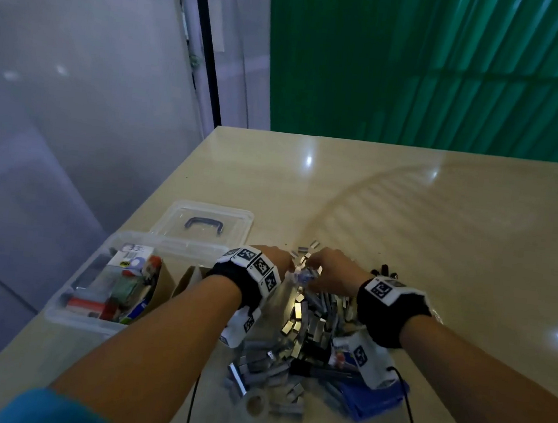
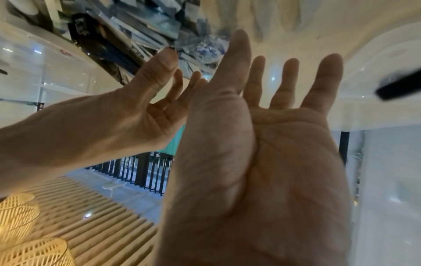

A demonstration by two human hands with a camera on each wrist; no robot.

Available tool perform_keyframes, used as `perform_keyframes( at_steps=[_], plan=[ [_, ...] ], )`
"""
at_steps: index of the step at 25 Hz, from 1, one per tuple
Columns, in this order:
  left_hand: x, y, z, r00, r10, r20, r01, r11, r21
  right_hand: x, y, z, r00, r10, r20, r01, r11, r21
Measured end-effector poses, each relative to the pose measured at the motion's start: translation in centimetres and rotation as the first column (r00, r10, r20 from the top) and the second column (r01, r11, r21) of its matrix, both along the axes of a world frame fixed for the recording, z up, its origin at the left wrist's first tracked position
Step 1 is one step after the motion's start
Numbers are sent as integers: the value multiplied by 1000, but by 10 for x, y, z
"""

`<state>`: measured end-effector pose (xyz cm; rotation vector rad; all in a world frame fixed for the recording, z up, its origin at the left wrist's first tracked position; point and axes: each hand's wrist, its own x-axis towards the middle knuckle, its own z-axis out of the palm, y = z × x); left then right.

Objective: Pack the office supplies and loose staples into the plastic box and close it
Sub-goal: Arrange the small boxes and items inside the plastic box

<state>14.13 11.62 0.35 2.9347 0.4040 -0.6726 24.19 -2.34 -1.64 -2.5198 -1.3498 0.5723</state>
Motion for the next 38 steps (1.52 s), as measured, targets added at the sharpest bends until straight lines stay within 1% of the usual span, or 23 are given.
perform_keyframes(
  at_steps=[2,4,7,8,10,11,13,14,16,18,19,21,23,24,26,29,31,32,35,36,38],
  plan=[
    [1,5,-7,999,12,-33,-12,1000,23,-1,7,-13,999,14,30,-14,1000,9],
    [4,7,-9,1000,31,1,-31,999,4,-1,14,-21,997,11,75,-12,1000,15],
    [3,9,6,997,58,57,-56,997,-49,-5,23,-26,988,51,145,-49,999,-19],
    [0,9,15,996,58,73,-52,996,-74,-5,25,-28,990,48,135,-45,999,-20],
    [-11,9,39,991,49,128,-34,992,-122,-3,26,-33,997,27,73,-29,999,29],
    [-20,10,53,985,43,167,-20,990,-140,-1,27,-36,999,25,43,-28,998,61],
    [-42,13,79,965,41,261,0,988,-155,3,26,-37,1000,20,7,-21,998,64],
    [-56,19,91,952,51,302,-3,988,-155,4,26,-32,1000,9,20,-10,998,55],
    [-88,36,110,919,106,379,-43,984,-173,3,29,-12,997,-7,71,1,996,86],
    [-123,58,124,877,178,446,-92,974,-207,-5,37,22,997,-3,81,-10,987,160],
    [-141,70,129,861,208,464,-118,969,-215,-13,44,45,996,23,86,-41,976,213],
    [-174,93,131,857,250,450,-180,965,-193,-39,66,88,992,96,82,-118,939,324],
    [-205,112,127,884,277,375,-232,959,-162,-82,94,121,977,209,40,-208,897,391],
    [-217,119,122,899,283,333,-243,957,-155,-104,107,131,962,273,14,-256,882,396],
    [-238,128,112,927,271,261,-239,960,-147,-146,133,135,921,390,-13,-360,863,355],
    [-258,134,99,943,243,226,-214,966,-147,-187,154,122,883,469,-38,-448,863,232],
    [-268,140,91,940,232,250,-197,968,-158,-202,160,111,880,470,-67,-453,874,178],
    [-272,145,88,937,234,259,-193,966,-172,-206,162,107,885,454,-104,-435,885,164],
    [-281,154,79,930,242,278,-188,960,-207,-209,164,97,896,355,-268,-327,934,144],
    [-281,155,75,926,241,293,-182,960,-215,-209,164,96,898,333,-289,-303,942,142],
    [-277,154,68,910,248,331,-170,954,-248,-209,164,95,904,321,-284,-291,946,143]
  ],
)
